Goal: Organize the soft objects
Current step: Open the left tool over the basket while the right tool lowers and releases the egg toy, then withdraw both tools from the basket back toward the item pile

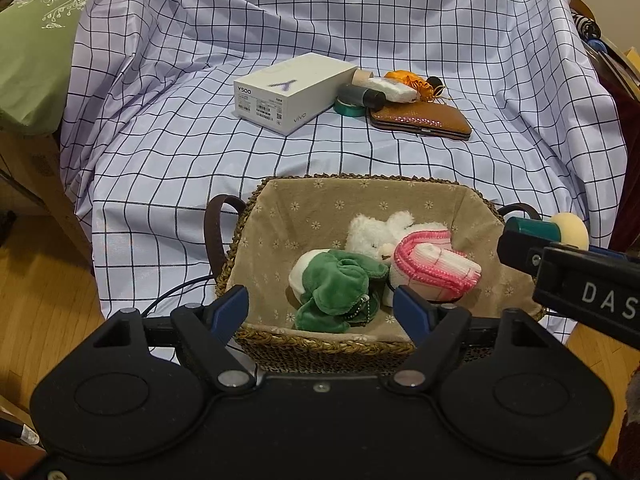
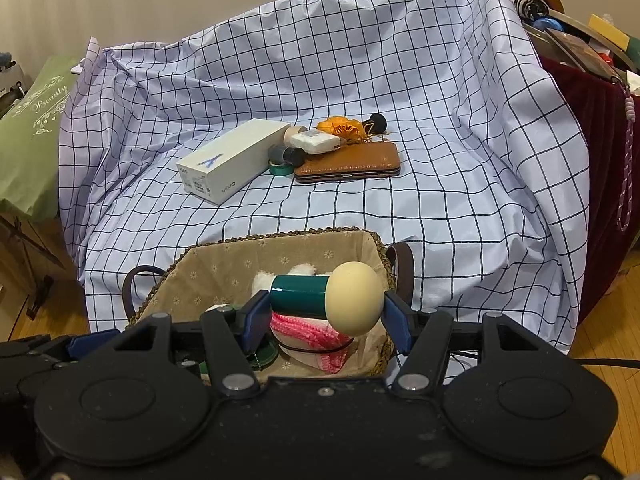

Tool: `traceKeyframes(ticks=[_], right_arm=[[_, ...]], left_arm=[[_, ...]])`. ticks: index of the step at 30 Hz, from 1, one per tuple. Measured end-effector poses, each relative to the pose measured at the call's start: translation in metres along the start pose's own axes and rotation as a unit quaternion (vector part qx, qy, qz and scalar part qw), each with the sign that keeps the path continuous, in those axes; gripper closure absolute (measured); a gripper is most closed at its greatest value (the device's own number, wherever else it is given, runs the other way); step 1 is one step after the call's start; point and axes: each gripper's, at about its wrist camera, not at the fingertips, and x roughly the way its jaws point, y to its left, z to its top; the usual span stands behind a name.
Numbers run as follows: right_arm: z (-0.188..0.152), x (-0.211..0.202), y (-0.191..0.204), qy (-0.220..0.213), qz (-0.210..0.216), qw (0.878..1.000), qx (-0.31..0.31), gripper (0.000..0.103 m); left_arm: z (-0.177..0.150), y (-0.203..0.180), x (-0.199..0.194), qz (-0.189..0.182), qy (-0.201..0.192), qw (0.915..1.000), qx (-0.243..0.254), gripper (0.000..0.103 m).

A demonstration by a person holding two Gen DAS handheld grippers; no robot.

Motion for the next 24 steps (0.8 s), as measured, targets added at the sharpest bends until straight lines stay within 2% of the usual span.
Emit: traceKeyframes(ticks=[6,9,24], right_arm=[[0.0004,-0.0001,0.0,0.001,0.001,1.0,0.001,0.043],[0.0007,-0.0005,0.0001,0.001,0.002,1.0,0.0,0.038],[0.0007,0.0012,-0.0013,0.003,0.001,1.0,0.0,0.038]], left_arm=[[0.0,0.0001,0.0,0.0,0.0,1.0,0.0,0.028],[0.0,0.0001,-0.0001,0.0,0.0,1.0,0.0,0.028],[0.0001,0.0003,-0.0001,0.0,0.0,1.0,0.0,0.028]])
